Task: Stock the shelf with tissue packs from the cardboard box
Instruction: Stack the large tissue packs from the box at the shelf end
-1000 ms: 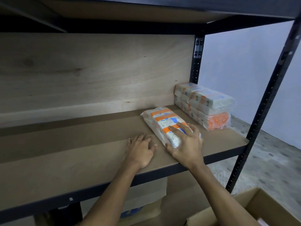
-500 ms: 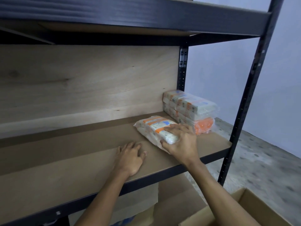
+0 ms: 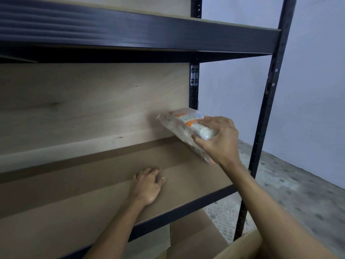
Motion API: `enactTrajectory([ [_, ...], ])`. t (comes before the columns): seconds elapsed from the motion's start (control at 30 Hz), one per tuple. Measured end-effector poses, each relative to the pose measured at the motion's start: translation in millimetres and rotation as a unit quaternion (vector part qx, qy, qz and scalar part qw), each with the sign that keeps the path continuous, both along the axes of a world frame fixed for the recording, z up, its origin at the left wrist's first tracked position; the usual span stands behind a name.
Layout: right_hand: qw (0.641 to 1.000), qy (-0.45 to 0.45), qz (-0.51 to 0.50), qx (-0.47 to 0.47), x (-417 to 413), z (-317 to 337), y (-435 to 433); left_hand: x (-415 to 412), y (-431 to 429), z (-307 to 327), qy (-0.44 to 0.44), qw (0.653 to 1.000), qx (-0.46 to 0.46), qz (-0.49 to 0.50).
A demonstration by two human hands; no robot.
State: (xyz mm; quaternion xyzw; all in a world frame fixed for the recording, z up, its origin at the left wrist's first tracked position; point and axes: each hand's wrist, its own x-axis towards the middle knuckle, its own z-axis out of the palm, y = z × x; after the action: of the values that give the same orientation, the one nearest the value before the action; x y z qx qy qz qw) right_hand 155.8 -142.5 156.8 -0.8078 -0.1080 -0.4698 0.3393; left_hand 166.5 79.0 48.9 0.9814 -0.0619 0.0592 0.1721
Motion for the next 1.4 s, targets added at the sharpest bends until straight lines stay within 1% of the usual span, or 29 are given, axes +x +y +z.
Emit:
enactTrajectory([
  [0.2, 0.999, -0.026, -0.024, 0.023, 33, 23, -32, 22, -31, -2, 0.011, 1.000, -0.006, -0.018],
  [0.3, 0.999, -0.011, -0.040, 0.025, 55, 26, -45, 29, -42, -7, 0.021, 1.000, 0.000, -0.016],
  [0.4, 0.999, 0.016, -0.046, 0.011, 76, 22, -53, 32, -44, -10, 0.012, 1.000, 0.010, -0.018],
  [0.7, 0.999, 0.042, -0.021, -0.008, 126, 4, -58, 35, -44, -14, -0.009, 1.000, 0.000, -0.016],
  [0.8, 0.998, 0.063, -0.018, -0.019, 140, 2, -60, 36, -44, -15, -0.012, 1.000, 0.001, -0.014],
  [0.97, 0.994, 0.101, -0.018, -0.038, 154, 3, -61, 38, -43, -16, -0.012, 1.000, 0.002, -0.013],
  [1.27, 0.991, 0.105, -0.021, -0.085, 154, -2, -58, 38, -45, -17, -0.014, 1.000, 0.011, -0.008],
  [1.4, 0.993, 0.092, -0.011, -0.077, 159, -5, -60, 39, -44, -19, -0.019, 1.000, 0.013, -0.009],
])
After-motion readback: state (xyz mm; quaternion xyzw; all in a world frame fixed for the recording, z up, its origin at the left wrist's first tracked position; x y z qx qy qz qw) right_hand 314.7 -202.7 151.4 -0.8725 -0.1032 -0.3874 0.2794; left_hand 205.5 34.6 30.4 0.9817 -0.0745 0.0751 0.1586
